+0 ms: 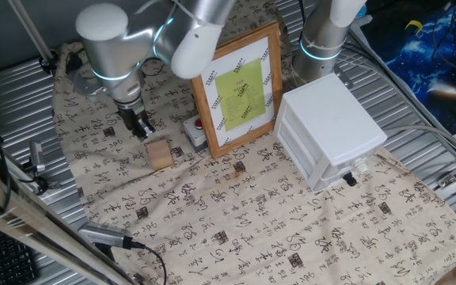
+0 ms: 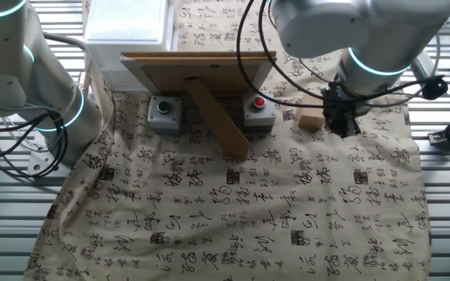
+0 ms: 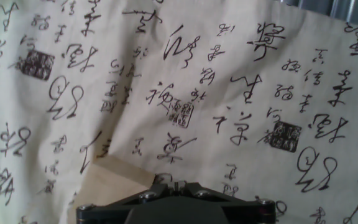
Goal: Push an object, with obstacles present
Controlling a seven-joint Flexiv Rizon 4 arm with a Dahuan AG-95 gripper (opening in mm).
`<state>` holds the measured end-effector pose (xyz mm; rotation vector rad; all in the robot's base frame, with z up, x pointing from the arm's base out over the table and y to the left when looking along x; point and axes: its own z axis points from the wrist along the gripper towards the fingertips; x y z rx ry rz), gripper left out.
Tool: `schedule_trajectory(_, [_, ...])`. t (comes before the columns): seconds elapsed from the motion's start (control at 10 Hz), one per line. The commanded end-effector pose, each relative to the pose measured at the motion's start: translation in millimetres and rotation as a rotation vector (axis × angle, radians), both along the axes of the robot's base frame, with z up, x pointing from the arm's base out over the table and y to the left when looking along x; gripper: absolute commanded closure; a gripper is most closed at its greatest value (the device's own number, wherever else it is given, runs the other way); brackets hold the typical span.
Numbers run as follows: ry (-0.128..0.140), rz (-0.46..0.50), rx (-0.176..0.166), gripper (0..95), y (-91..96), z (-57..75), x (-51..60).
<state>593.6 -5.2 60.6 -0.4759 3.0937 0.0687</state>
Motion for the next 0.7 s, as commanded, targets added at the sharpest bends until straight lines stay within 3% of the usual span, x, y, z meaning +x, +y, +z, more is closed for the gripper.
schedule_trajectory(0.1, [0.003, 0.009, 0.002, 95.0, -0.5, -3.7, -6.3])
schedule_trajectory(0.7, [0.025, 0.028, 0.067, 95.0, 2.4, -11.0, -13.5])
